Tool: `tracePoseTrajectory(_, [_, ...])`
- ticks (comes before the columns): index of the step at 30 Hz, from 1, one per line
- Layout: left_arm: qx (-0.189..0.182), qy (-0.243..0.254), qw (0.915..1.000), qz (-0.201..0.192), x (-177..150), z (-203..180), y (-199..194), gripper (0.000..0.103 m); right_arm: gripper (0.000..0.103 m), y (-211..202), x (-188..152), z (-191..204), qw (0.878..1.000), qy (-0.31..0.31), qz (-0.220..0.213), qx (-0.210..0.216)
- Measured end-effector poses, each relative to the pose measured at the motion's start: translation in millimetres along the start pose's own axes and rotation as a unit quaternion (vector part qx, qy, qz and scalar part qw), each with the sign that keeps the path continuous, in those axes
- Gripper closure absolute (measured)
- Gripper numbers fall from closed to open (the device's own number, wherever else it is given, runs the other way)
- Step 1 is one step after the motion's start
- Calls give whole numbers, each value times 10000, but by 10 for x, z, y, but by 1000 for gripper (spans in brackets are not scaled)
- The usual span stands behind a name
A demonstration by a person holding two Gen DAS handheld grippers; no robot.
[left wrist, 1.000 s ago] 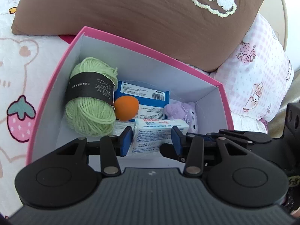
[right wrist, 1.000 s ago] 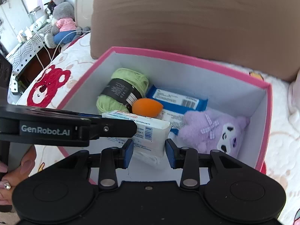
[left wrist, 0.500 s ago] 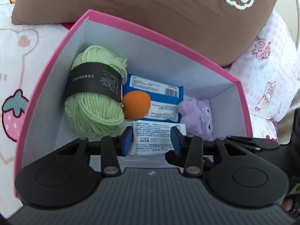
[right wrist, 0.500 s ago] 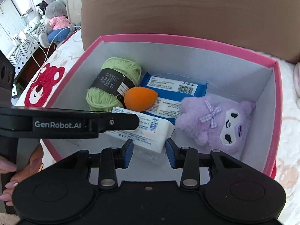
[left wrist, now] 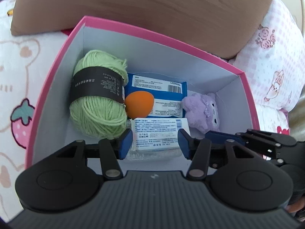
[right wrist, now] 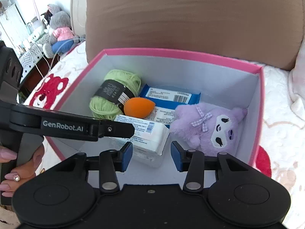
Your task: Organize objects
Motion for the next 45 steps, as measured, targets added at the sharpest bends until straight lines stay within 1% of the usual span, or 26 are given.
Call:
tracePoseTrajectory(4, [-14, 37, 10000, 24, -13, -64, -75, 52, 48, -130, -6, 15, 9999, -63, -124, -57])
tracePoseTrajectory(7, [31, 99, 9999, 16, -35, -108, -172, 51, 47, -222, -15, 52, 9997, -164, -153, -59])
tracePoseTrajectory(9, [75, 93, 9999, -64, -39, -143, -270, 50, 46, -306, -17, 74, 9994, -244, -218, -86])
tracePoseTrajectory(12, [90, -68, 9997, -228, -38, -169, -442, 48, 45, -442, -14, 90, 9990, -245, -362, -59])
tracePoseTrajectory(14, [178, -71, 9996, -210, -56, -197, -528, 48, 44, -548, -20, 88, 9984, -263, -499, -107])
tracePoseTrajectory(19, [494, 281, 9979, -309, -138, -345, -763, 43, 41, -798, -38, 83, 9969, -210, -742, -128])
tracePoseTrajectory(21, [541, 432, 9967, -425, -174, -429, -876, 43, 38, -880, -66, 82, 9969, -154, -766, -109])
tracePoseTrajectory(22, [532, 485, 9964, -459, -194, -472, -925, 42, 35, -921, -85, 82, 9968, -142, -777, -135])
tracePoseTrajectory(23, [516, 515, 9962, -483, -216, -504, -981, 41, 35, -969, -106, 81, 9965, -146, -790, -213])
tracePoseTrajectory(25, [513, 568, 9957, -523, -256, -574, -1077, 38, 29, -1071, -137, 70, 9950, -144, -881, -437])
tracePoseTrajectory(27, [547, 618, 9949, -572, -300, -647, -1174, 37, 28, -1172, -174, 82, 9947, -192, -887, -481])
tracePoseTrajectory(30, [535, 628, 9948, -605, -364, -706, -1311, 29, 23, -1333, -255, 113, 9925, -244, -976, -692])
tracePoseTrajectory(31, [496, 647, 9949, -585, -394, -729, -1350, 26, 19, -1390, -303, 128, 9916, -238, -986, -805])
tracePoseTrajectory(34, [485, 724, 9950, -494, -478, -795, -1419, 23, 11, -1513, -427, 184, 9902, -309, -981, -950])
tracePoseTrajectory(35, [497, 757, 9947, -477, -505, -816, -1436, 22, 11, -1549, -458, 198, 9896, -316, -989, -997])
tracePoseTrajectory(37, [505, 777, 9947, -444, -577, -852, -1468, 16, 9, -1608, -505, 205, 9897, -282, -960, -1024])
tracePoseTrajectory(39, [488, 760, 9949, -445, -648, -880, -1492, 10, 9, -1657, -542, 182, 9912, -113, -858, -1002])
tracePoseTrajectory(42, [629, 743, 9941, -469, -723, -904, -1507, 5, 9, -1702, -602, 78, 9923, 216, -663, -1019])
tracePoseTrajectory(45, [701, 803, 9933, -445, -780, -947, -1521, 5, 9, -1800, -643, -22, 9912, 450, -700, -1027])
Point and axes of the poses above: each gripper's, at about its wrist camera, not at the fingertips, and y roughly the way its jaws point, z to its left, x to its top, the point moved 7 cm from there along y, roughly the way its jaws point, and after that the axes turned 1 degree about -y, right-handed, at the moved point
